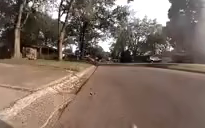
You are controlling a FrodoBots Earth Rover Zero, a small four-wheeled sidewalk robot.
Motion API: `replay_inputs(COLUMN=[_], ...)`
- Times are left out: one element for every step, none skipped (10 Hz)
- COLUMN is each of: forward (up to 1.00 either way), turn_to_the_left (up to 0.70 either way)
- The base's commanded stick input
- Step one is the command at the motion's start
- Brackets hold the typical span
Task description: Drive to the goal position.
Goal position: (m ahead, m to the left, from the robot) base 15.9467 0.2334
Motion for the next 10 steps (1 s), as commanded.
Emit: replay_inputs(forward=[1.0,1.0,1.0,1.0,1.0,1.0,1.0,1.0,1.0,1.0], turn_to_the_left=[0.0,0.0,0.0,0.0,0.0,0.0,0.0,0.0,0.0,0.0])
